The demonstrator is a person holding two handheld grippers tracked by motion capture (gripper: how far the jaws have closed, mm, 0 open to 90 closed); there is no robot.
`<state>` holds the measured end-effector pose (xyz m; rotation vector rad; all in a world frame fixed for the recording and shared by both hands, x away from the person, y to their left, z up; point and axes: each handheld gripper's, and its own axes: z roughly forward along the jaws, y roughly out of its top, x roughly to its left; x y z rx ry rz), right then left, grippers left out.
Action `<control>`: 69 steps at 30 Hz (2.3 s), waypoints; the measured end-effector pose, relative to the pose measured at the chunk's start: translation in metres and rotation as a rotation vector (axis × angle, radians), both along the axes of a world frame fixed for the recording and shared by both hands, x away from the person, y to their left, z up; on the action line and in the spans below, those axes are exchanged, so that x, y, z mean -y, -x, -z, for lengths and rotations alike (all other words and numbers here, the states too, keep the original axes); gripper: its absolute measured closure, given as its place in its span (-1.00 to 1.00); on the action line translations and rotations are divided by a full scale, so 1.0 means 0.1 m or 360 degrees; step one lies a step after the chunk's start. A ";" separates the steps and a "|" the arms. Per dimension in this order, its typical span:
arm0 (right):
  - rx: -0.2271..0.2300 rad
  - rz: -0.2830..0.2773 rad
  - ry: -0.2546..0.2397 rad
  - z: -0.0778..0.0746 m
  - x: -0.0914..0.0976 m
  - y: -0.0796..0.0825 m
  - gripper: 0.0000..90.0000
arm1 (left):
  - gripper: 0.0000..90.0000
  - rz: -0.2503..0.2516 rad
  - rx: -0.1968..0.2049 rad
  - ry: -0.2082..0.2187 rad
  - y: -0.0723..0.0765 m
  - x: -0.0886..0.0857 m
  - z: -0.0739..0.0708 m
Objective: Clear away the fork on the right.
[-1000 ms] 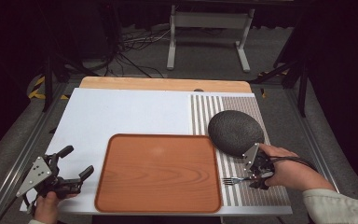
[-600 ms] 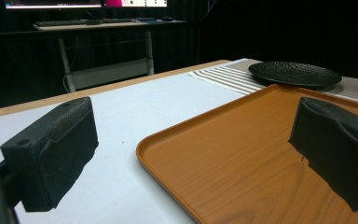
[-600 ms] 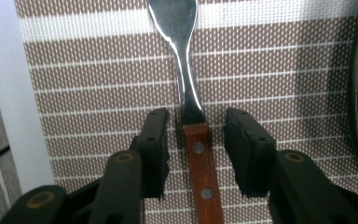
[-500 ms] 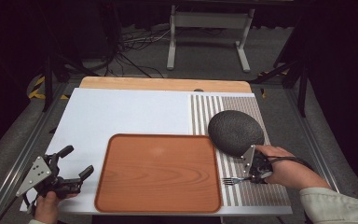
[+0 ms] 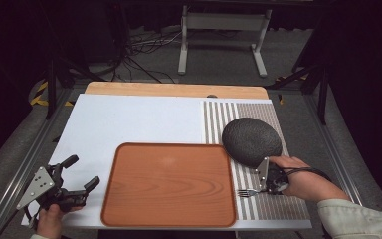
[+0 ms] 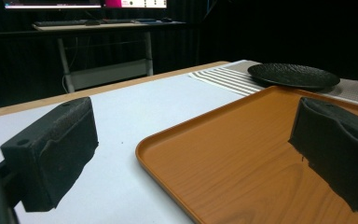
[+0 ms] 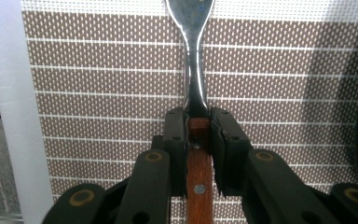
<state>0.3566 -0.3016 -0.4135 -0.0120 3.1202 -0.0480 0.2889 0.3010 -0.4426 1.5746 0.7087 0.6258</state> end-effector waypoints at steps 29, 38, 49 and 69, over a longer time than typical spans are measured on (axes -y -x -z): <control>0.0186 0.0146 -0.0182 -0.56 -0.04 0.02 0.74 | -0.96 -0.0004 0.0001 -0.0003 0.00 0.00 0.00; 0.0224 0.0194 -0.0269 -0.71 -0.10 0.01 0.74 | -0.96 -0.0005 0.0006 -0.0001 0.00 0.00 0.00; 0.0279 0.0266 -0.0393 -0.84 -0.23 -0.03 0.74 | -0.96 -0.0006 0.0008 0.0002 0.00 -0.01 0.00; 0.0178 0.0736 -0.0647 -0.90 -0.59 -0.06 0.74 | -0.96 -0.0006 0.0012 0.0013 0.01 -0.01 -0.01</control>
